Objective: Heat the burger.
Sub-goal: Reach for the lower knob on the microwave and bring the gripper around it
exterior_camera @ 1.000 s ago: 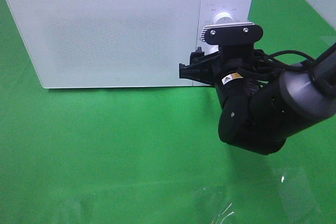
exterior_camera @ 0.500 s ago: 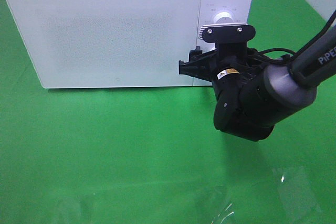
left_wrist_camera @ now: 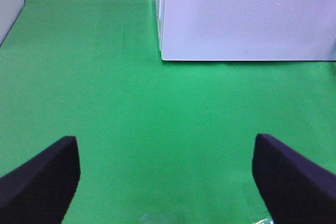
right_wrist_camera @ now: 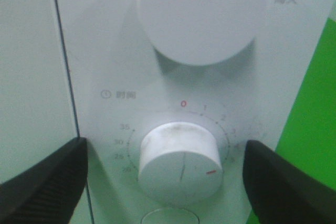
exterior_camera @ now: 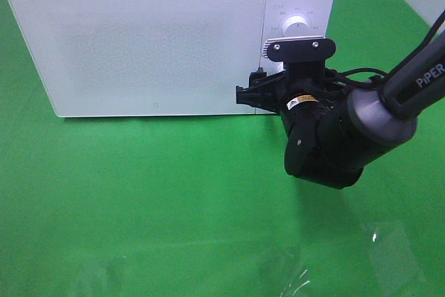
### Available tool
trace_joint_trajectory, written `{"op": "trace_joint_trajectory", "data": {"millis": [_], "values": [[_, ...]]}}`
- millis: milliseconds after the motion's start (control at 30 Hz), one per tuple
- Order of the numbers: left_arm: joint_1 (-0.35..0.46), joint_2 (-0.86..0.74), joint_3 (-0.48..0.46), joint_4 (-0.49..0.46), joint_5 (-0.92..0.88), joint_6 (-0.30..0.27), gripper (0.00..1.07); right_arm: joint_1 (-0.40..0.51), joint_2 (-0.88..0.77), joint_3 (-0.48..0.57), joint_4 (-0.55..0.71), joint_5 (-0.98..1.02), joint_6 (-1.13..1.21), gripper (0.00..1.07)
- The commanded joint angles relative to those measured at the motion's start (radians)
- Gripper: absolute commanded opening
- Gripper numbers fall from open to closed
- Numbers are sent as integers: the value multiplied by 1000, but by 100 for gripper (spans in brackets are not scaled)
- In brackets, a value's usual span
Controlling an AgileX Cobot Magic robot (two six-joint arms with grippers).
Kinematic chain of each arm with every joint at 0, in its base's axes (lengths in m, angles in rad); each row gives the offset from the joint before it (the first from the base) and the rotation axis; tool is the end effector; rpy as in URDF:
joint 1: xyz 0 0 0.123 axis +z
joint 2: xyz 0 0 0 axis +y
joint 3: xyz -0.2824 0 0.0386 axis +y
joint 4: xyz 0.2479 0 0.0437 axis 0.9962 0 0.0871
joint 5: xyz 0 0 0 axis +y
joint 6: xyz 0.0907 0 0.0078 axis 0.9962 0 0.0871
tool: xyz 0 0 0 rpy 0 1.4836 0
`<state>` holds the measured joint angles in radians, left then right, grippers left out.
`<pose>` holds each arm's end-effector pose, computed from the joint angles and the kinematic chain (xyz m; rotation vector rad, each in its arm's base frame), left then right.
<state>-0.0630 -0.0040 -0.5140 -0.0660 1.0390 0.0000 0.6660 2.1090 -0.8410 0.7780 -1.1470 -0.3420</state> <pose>-0.0067 -0.0048 0.2829 0.0660 2.0038 -0.1188 0.3210 0.1782 0.1098 -0.0287 1.7051 -0.0783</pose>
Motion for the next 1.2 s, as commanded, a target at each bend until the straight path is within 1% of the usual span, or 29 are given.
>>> {"op": "trace_joint_trajectory", "data": {"millis": [33,100,133,167,200,233,267,300,333,367,400,433,467,500,533,567,633,1133,1200], "values": [[-1,-21,5,2,-6,-5,82,-15,-1,-10,5,-32,9,76],[-1,-21,5,2,-6,-5,82,-15,-1,-10,5,-34,9,76],[-1,-21,5,2,-6,-5,82,-15,-1,-10,5,-41,9,74],[-1,-21,5,2,-6,-5,82,-15,-1,-10,5,-53,9,69],[-1,-21,5,2,-6,-5,82,-15,-1,-10,5,-53,9,69],[-1,-21,5,2,-6,-5,82,-15,-1,-10,5,-60,9,61],[-1,-21,5,2,-6,-5,82,-15,-1,-10,5,-60,9,61],[-1,-21,5,2,-6,-5,82,-15,-1,-10,5,-62,9,56],[-1,-21,5,2,-6,-5,82,-15,-1,-10,5,-62,9,45],[-1,-21,5,2,-6,-5,82,-15,-1,-10,5,-62,9,45],[-1,-21,5,2,-6,-5,82,-15,-1,-10,5,-62,9,33],[-1,-21,5,2,-6,-5,82,-15,-1,-10,5,-62,9,33],[-1,-21,5,2,-6,-5,82,-15,-1,-11,4,-62,9,20],[-1,-21,5,2,-6,-5,82,-15,-1,-11,4,-62,9,20],[-1,-21,5,2,-6,-5,82,-15,-1,-11,2,-62,9,7],[-1,-21,5,2,-6,-5,82,-15,-1,-11,2,-62,9,7],[-1,-21,5,2,-6,-5,82,-15,-1,-11,-10,-62,9,0],[-1,-21,5,2,-6,-5,82,-15,-1,-11,-24,-93,39,3],[-1,-21,5,2,-6,-5,82,-15,-1,-11,-31,-102,74,3]]}}
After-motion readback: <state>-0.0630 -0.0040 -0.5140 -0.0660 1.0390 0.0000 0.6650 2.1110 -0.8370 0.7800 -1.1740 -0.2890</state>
